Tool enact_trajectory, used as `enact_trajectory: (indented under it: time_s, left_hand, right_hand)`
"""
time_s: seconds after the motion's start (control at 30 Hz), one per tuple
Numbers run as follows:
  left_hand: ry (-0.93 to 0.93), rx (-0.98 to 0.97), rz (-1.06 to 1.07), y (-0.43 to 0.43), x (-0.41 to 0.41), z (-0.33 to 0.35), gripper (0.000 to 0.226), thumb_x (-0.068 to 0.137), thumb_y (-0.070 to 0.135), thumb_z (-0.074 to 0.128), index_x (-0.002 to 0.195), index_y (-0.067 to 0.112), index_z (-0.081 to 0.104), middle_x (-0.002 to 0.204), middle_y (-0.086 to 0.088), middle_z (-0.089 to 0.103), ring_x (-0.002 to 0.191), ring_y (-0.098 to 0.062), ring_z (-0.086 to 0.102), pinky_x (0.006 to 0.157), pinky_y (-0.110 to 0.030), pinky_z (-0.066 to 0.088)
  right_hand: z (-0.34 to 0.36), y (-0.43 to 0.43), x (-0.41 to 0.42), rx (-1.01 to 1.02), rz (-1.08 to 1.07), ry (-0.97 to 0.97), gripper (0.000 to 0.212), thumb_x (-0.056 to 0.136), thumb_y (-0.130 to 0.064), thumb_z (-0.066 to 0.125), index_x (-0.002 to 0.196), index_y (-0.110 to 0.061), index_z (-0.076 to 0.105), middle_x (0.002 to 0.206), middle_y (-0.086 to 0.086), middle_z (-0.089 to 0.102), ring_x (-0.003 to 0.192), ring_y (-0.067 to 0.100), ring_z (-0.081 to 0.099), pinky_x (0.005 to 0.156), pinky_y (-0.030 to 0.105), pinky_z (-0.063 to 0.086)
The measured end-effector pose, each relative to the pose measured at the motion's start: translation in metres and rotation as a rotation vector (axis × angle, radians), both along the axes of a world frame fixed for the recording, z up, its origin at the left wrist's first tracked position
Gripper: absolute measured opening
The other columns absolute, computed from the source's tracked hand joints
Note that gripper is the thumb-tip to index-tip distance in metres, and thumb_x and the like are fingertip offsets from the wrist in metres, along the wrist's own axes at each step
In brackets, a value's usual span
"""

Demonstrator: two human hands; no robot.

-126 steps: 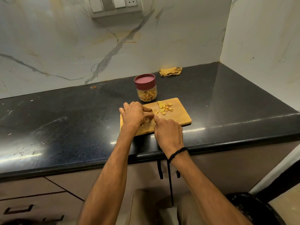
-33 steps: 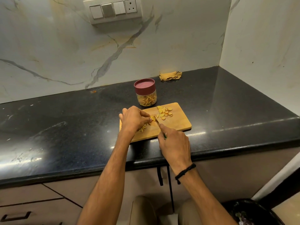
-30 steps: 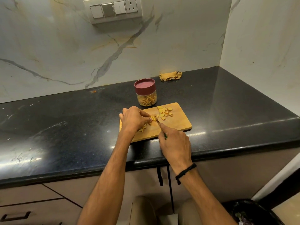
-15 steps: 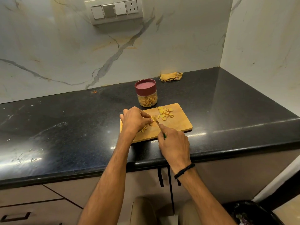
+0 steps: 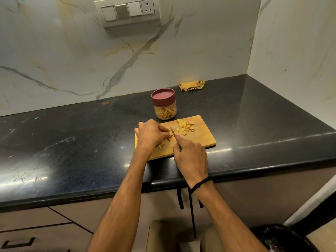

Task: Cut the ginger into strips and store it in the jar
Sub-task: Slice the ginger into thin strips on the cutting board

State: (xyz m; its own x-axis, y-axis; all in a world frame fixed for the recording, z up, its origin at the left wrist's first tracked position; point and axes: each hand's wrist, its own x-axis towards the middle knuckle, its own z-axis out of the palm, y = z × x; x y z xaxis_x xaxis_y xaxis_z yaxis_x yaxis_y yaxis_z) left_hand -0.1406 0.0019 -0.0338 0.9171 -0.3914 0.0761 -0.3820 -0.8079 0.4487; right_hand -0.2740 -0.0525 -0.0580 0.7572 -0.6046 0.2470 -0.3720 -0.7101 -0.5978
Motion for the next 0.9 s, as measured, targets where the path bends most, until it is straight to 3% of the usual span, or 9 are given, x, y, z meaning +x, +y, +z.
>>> enact_trajectory:
  time_s: [0.2,0.67,0.9]
  left_hand:
    - [0.002,0.004,0.003,-0.001,0.001,0.000,0.020,0.085,0.040,0.077,0.102,0.029,0.079,0.110,0.007,0.069,0.106,-0.017,0.035,0.086,-0.036,0.028]
    - [-0.023,0.026,0.004,-0.002,0.000,0.000,0.021,0.085,0.041,0.076,0.103,0.029,0.079,0.108,0.007,0.070,0.111,-0.021,0.039,0.087,-0.037,0.028]
    - [-0.066,0.083,0.031,-0.004,-0.004,0.001,0.020,0.085,0.043,0.076,0.102,0.032,0.079,0.111,0.005,0.067,0.113,-0.023,0.040,0.091,-0.039,0.029]
  right_hand:
    - [-0.001,-0.001,0.005,-0.021,0.008,0.002,0.040,0.103,-0.032,0.041,0.143,-0.030,0.044,0.091,-0.002,0.067,0.070,0.009,0.046,0.061,0.021,0.038]
    - [-0.001,-0.003,0.010,-0.089,0.031,0.051,0.037,0.104,-0.028,0.040,0.140,-0.033,0.047,0.091,0.001,0.066,0.071,0.013,0.047,0.062,0.026,0.039]
    - [0.003,0.003,0.006,-0.154,0.065,0.153,0.034,0.103,-0.024,0.042,0.137,-0.028,0.047,0.081,-0.001,0.049,0.070,0.015,0.046,0.059,0.029,0.036]
